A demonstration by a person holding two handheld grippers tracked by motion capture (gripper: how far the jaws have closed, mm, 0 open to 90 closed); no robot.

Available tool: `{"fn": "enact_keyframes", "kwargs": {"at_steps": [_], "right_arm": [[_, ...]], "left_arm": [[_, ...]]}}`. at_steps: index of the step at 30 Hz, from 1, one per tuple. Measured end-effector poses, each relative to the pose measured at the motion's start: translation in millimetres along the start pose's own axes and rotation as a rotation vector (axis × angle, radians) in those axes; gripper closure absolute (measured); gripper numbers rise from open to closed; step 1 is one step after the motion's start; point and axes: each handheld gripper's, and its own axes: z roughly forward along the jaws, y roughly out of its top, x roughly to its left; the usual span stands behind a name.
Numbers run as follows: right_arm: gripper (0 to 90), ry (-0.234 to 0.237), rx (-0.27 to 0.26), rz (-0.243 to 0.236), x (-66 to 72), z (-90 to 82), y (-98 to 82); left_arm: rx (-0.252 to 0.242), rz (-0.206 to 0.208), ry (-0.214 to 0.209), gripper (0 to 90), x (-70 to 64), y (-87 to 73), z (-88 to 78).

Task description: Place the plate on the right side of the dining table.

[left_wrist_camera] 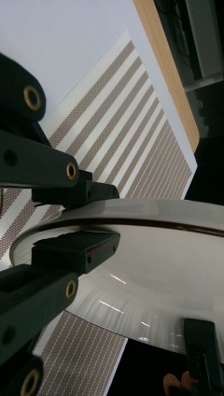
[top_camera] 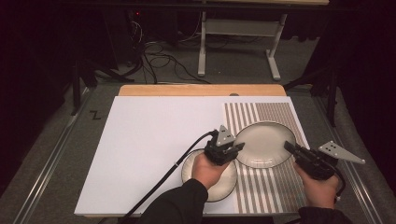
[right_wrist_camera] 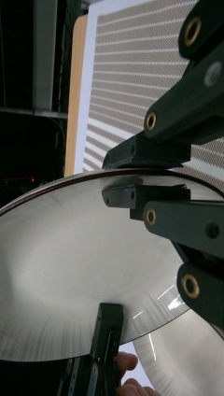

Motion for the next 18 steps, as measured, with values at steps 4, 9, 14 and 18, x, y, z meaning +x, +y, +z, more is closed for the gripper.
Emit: {"fn": "enact_keyframes", "kwargs": {"at_steps": [4,9,14,18], "right_arm": [[83.0,-0.022,0.005,0.001,-7.3,-2.5,-2.3],[82.9,-0.039,0.009,0.004,-14.6,-4.6,-6.4],[83.0,-0.05,0.009,-0.004,-19.0,-7.0,-8.4],[83.4,-0.059,0.02,0.0,-20.8,-5.3,-13.0]], "left_arm": [[0.009,0.003,-0.005,75.4,-1.5,1.9,10.8],[0.02,0.009,-0.005,75.2,-3.2,2.3,21.3],[0.033,0.015,-0.003,74.7,-3.1,2.5,30.2],[0.061,0.006,0.003,74.1,-0.5,0.6,38.0]]}}
